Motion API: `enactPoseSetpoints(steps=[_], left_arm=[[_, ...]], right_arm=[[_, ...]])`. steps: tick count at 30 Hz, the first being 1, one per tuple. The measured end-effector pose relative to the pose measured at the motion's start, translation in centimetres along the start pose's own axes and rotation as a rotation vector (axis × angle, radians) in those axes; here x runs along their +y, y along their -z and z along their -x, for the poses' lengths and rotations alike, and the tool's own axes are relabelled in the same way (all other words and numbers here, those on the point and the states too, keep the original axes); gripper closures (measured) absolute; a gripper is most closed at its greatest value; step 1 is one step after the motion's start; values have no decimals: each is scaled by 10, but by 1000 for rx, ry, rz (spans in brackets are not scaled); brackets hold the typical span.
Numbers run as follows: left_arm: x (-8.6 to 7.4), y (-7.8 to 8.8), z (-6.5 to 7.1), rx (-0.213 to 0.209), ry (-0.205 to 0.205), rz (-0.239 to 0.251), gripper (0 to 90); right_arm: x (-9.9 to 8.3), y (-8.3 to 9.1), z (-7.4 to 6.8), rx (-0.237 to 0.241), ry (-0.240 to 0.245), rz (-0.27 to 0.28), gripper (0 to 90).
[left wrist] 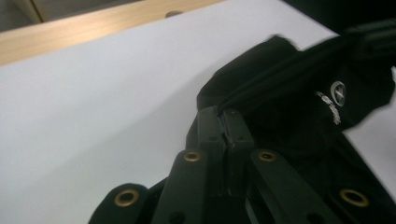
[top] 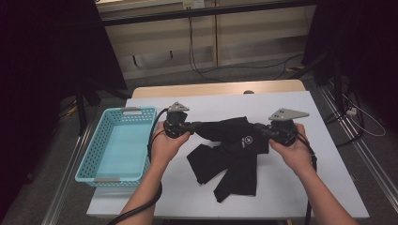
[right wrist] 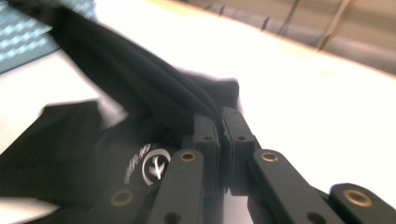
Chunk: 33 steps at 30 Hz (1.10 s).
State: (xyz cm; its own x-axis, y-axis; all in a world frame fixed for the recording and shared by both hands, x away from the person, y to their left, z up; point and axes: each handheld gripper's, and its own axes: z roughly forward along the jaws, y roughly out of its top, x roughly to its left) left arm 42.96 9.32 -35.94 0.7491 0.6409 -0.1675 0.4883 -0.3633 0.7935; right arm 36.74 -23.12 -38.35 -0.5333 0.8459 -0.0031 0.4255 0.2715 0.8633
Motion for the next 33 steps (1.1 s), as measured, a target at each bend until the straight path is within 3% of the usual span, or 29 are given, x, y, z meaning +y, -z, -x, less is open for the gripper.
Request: enactPoseSetpoints(steps=[4,6,11,14,18,19,20,23,24,27,33], left_arm=[[10,3,7,-23,-7,22,881],[8,-1,8,-15,-12,5,881],[-14,-15,0,-11,15,-49,881],[-26,-18,-3,-11,36,-56,881],[-33,-18,-5,-18,43,-61,880],[-34,-18,-5,-15,36,-63,880],[-34,-18,-5,-16,45,-54,880],[-34,-18,-5,-11,44,-51,880],[-33,-18,-5,-10,40,-55,880],[-32,-19,-5,-6,48,-54,880],[-32,-22,-6,2,58,-62,880]], right_arm=[[17,2,16,-37,-10,40,858],[17,-3,20,-27,-24,24,856],[1,-30,13,-15,-18,-61,846],[-12,-42,7,-2,-26,-98,834],[-22,-48,5,7,-55,-112,794],[-24,-48,4,12,-66,-109,765],[-26,-46,2,11,-81,-104,678],[-27,-41,0,9,-82,-88,604],[-28,-36,-1,6,-116,-76,484],[-30,-29,-3,15,-137,-70,360],[-34,-7,-7,-5,-149,-25,282]])
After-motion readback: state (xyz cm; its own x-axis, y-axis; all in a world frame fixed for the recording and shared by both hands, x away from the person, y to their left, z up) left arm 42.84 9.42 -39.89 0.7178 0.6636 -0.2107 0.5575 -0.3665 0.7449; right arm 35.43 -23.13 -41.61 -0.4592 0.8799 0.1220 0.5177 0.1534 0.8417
